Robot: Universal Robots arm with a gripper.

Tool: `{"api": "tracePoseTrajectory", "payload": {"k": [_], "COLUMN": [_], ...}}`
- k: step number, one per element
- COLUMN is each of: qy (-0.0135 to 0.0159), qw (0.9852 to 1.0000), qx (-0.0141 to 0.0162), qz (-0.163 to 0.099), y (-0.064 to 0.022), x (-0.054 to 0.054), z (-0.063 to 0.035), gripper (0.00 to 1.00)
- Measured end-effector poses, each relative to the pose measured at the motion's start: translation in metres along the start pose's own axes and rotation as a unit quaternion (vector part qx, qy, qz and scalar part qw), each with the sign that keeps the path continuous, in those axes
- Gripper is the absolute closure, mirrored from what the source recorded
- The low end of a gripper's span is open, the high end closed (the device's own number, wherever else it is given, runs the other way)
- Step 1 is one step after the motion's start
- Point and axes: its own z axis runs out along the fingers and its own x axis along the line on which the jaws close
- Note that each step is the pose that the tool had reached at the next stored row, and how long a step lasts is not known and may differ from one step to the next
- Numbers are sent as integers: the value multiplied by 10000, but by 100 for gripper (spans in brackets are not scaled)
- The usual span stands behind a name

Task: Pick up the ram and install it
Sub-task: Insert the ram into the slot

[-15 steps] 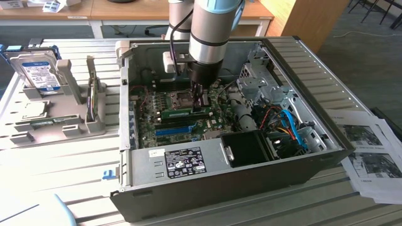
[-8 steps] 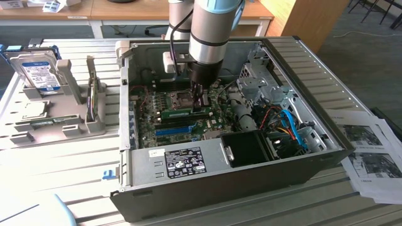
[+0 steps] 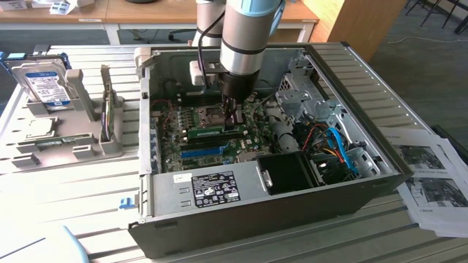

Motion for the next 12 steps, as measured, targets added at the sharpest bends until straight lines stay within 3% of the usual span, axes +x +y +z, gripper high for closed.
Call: {"api": "tracePoseTrajectory", "payload": {"k": [12], "qy": [0], "qw": [10000], "qx": [0], "qz": [-26], "y": [-1], "x": [0], "z": [3], "gripper": [89]}}
